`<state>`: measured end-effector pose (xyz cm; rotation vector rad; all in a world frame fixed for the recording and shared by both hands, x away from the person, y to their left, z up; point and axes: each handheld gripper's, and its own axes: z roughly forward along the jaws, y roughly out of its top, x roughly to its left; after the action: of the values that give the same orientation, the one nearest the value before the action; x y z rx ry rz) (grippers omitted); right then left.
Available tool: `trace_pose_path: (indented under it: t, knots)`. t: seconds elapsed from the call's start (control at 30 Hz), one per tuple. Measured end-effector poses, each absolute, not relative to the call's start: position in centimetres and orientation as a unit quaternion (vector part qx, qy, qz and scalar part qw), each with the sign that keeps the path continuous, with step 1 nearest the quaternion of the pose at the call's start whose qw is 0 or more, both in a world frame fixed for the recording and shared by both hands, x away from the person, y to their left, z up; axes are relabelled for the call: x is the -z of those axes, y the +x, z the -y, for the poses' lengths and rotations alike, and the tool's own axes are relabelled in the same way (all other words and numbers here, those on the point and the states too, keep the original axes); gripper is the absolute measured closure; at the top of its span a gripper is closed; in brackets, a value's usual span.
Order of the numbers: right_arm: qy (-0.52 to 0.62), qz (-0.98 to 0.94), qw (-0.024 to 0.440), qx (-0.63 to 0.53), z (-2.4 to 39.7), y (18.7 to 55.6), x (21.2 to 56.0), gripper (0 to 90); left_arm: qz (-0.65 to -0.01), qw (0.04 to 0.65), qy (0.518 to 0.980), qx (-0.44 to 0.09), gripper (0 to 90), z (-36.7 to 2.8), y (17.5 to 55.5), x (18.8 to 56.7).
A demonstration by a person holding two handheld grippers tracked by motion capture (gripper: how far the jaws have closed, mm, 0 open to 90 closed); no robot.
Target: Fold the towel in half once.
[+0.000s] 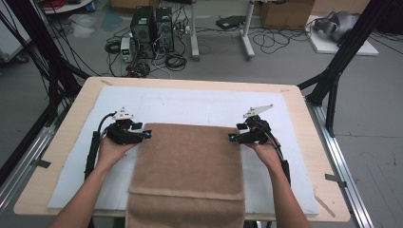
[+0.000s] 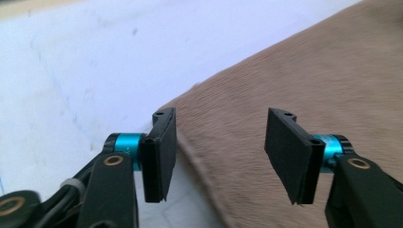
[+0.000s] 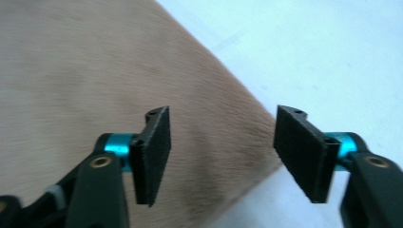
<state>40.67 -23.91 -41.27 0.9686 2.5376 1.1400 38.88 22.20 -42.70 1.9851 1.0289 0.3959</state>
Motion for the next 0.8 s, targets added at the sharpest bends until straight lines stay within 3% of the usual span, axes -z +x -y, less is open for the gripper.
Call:
trace_pose_path:
  t: [0.27,0.33,0.43,0.47,0.63,0.8]
  knots:
    - [0.354,-0.858,0.089,-0.362,24.2,42.5,44.1,35.0,-0.426,0.419,0.789,-0.141,44.3,-21.7,40.5,45.0]
    - [0.353,-0.855,0.092,-0.368,24.2,42.5,44.2,42.4,-0.429,0.423,0.784,-0.146,52.5,-21.8,40.6,45.1]
    - [0.325,-0.865,0.064,-0.376,23.9,42.6,44.1,72.6,-0.421,0.431,0.789,-0.118,74.2,-21.8,41.0,45.0]
    - [0.312,-0.871,0.058,-0.375,23.5,42.6,44.0,75.9,-0.42,0.425,0.792,-0.126,80.2,-21.5,41.1,44.8]
    - [0.316,-0.869,0.079,-0.372,23.1,43.2,42.4,79.4,-0.42,0.433,0.779,-0.169,83.7,-21.5,41.6,42.5]
    - [0.314,-0.852,0.117,-0.402,22.9,44.6,37.5,79.7,-0.41,0.449,0.765,-0.213,83.9,-21.8,43.1,37.4]
